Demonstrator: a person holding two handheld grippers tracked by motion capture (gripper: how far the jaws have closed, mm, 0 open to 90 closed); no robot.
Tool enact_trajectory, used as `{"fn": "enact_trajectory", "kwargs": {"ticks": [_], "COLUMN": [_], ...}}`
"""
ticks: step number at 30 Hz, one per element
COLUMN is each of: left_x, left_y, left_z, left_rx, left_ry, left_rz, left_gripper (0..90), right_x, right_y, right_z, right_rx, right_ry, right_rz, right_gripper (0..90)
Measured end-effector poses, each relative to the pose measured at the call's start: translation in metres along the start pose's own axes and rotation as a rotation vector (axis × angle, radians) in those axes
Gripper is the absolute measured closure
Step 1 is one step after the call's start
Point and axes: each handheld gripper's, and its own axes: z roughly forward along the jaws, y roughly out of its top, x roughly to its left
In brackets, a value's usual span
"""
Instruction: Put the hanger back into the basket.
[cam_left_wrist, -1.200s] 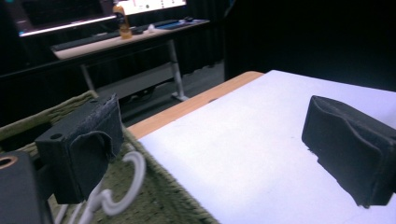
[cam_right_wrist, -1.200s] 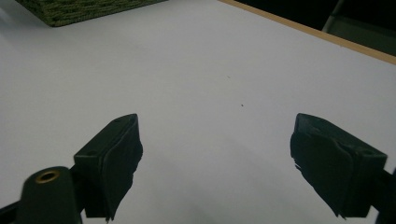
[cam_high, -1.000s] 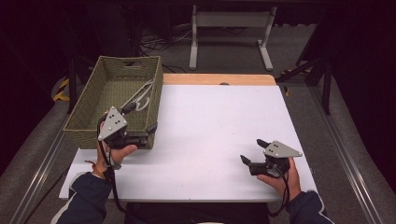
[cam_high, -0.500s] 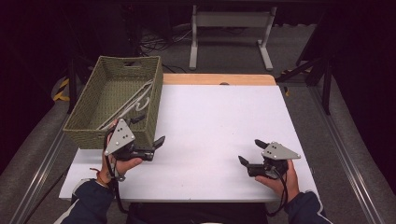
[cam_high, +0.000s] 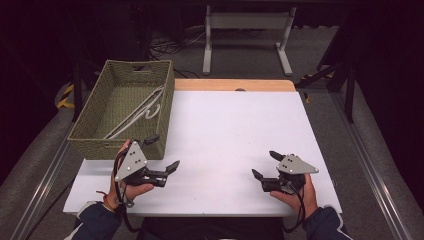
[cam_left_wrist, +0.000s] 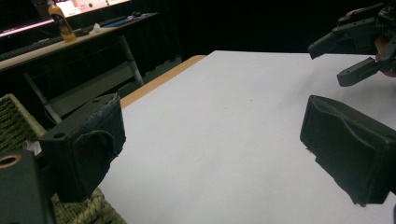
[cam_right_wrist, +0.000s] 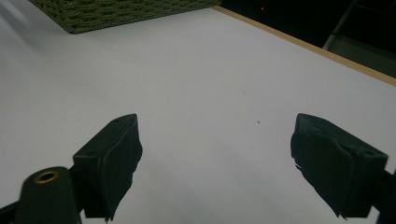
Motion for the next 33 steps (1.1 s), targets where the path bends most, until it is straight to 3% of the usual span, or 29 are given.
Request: {"fn": "enact_trajectory", "kwargs": {"ticks": [4, 8, 13, 15, 20, 21, 29, 33], "left_x": [-0.001, -0.001, 0.003, 0.004, 0.005, 0.007, 0.008, 0.007], "left_y": [-0.008, -0.018, -0.033, -0.038, -0.050, -0.055, -0.066, -0.065], "left_z": [-0.001, -0.002, -0.006, -0.008, -0.011, -0.013, -0.018, -0.017], "left_rx": [0.027, 0.057, 0.105, 0.124, 0.153, 0.163, 0.168, 0.160], "left_ry": [-0.016, -0.001, 0.004, 0.022, 0.035, 0.037, 0.040, 0.044], "left_rz": [-0.005, 0.004, -0.030, -0.011, -0.015, -0.040, -0.085, -0.082], "left_gripper": [6.9, 6.8, 6.3, 6.3, 5.8, 5.1, 4.6, 4.5], "right_x": [0.002, 0.003, 0.006, 0.007, 0.007, 0.007, 0.007, 0.007], "right_y": [0.000, 0.001, 0.002, 0.001, 0.000, -0.001, -0.004, -0.005], "right_z": [0.000, 0.000, 0.000, 0.000, 0.000, 0.000, 0.003, 0.003], "right_rx": [-0.004, -0.008, -0.014, -0.014, -0.018, -0.016, -0.003, 0.005], "right_ry": [-0.003, -0.005, -0.008, -0.012, -0.012, -0.015, -0.031, -0.044], "right_rz": [-0.008, -0.011, -0.026, -0.032, -0.029, -0.033, -0.024, -0.037], "right_gripper": [16.2, 16.1, 15.9, 15.6, 15.2, 14.8, 12.5, 12.0]}}
